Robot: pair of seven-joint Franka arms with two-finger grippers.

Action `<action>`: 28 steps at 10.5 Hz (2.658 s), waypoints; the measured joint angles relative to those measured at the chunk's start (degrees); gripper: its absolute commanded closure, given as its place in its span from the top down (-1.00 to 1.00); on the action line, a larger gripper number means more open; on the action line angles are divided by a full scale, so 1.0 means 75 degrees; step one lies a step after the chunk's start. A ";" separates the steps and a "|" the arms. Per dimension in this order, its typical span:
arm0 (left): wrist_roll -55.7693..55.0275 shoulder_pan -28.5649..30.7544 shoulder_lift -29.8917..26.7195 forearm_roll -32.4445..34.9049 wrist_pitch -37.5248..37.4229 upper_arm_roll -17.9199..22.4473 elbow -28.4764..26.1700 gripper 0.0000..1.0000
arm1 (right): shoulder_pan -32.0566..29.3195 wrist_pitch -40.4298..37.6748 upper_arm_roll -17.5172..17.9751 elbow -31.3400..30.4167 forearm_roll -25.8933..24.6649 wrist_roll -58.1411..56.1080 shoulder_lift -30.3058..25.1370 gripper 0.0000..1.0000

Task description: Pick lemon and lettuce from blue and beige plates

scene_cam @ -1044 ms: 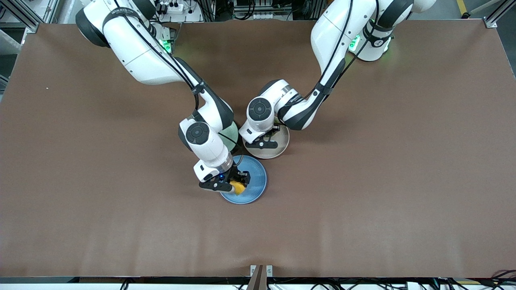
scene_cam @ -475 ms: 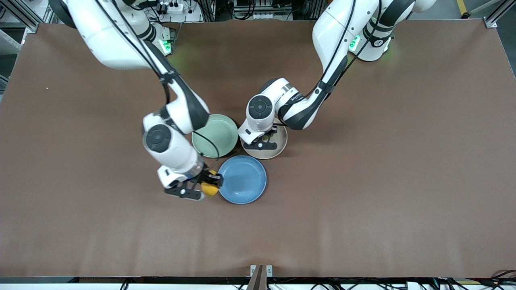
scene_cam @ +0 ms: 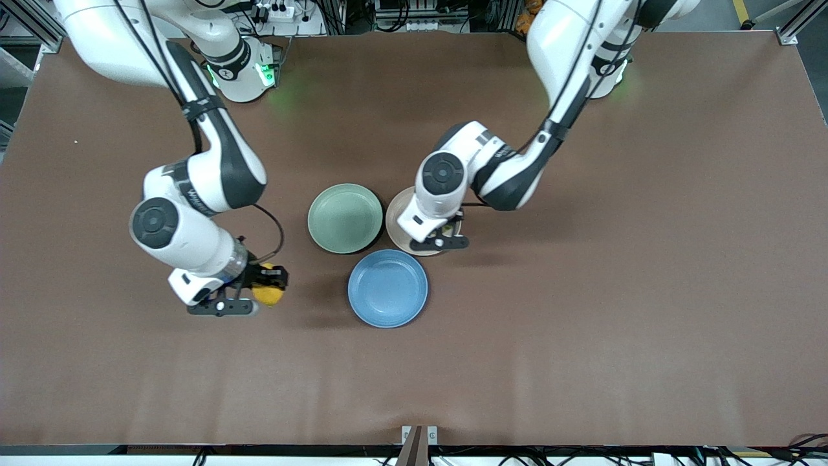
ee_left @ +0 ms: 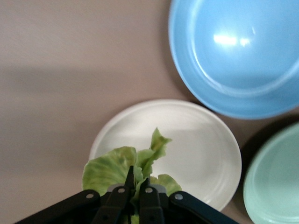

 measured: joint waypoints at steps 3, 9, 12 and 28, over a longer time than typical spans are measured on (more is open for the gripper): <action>0.0048 0.0991 -0.0262 0.0088 -0.0040 0.0043 -0.0002 -1.00 | -0.0242 0.0001 -0.0623 -0.0631 0.0015 -0.1662 -0.0245 -0.96; 0.1306 0.2335 -0.0290 0.0896 -0.0045 0.0047 -0.0003 -1.00 | -0.0583 0.0000 -0.1490 -0.1401 0.0037 -0.3418 -0.0445 -0.98; 0.2714 0.3033 -0.0320 0.1022 -0.0075 0.0064 -0.0018 -1.00 | -0.0712 0.0031 -0.1990 -0.1812 0.0413 -0.3566 -0.0446 -0.98; 0.3572 0.4358 -0.1797 0.0776 0.1815 -0.0250 -0.2865 1.00 | -0.0764 0.0825 -0.2225 -0.2163 0.1006 -0.3634 -0.0094 1.00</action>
